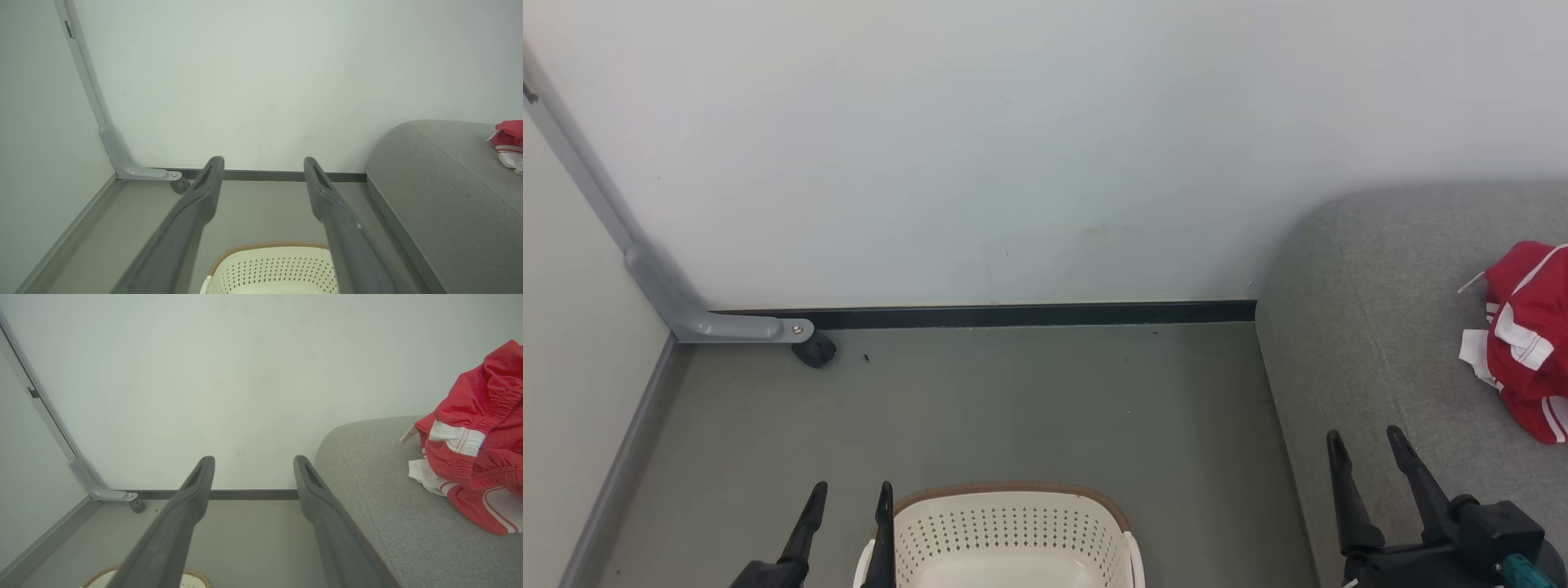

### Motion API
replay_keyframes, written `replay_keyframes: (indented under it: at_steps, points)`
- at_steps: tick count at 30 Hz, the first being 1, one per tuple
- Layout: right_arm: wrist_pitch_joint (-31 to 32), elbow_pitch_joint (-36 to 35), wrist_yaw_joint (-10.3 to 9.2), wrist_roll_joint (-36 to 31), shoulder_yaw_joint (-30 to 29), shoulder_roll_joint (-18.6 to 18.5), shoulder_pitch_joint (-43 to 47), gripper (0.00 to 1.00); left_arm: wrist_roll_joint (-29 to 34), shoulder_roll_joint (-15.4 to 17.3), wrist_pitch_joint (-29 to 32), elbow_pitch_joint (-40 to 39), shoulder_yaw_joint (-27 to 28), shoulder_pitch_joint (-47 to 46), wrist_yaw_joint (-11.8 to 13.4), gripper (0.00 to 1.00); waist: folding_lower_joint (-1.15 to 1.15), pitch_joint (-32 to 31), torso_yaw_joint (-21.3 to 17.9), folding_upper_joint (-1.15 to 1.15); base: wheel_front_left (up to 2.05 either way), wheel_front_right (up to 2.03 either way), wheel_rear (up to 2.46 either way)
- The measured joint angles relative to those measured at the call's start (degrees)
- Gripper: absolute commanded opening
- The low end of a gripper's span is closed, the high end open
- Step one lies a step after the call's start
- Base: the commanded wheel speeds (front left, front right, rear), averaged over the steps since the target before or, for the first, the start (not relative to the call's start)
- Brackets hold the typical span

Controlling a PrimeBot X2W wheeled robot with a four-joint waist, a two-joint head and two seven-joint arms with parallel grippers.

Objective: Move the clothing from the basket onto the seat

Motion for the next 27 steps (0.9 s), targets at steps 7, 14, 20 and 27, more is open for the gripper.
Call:
replay_keyframes:
  at_steps: [7,14,20,27]
  points:
    - [0.01,-0.83,-0.62,0.0,-0.47,-0.13,1.43,1.0,0.02,-0.71,-0.02,0.12,0.45,0.24,0.0,1.0,0.0,-0.25,-0.01,0.0,0.0,0.0,0.0]
    - [0.02,-1.7,-1.01,0.0,-0.68,-0.23,1.96,1.0,0.13,-0.93,-0.24,0.11,1.01,0.25,0.0,1.0,0.0,-0.4,-0.09,0.0,0.0,0.0,0.0]
    - [0.2,-2.29,-1.38,0.0,-0.69,-0.36,2.03,1.0,0.37,-1.27,-0.24,0.08,1.09,0.25,0.0,1.0,0.0,-0.32,-0.17,0.0,0.0,0.0,0.0]
    - [0.55,-2.6,-1.45,0.0,-0.71,-0.43,2.17,1.0,0.64,-1.32,-0.23,0.08,1.12,0.25,0.0,1.0,0.0,-0.26,-0.16,0.0,0.0,0.0,0.0]
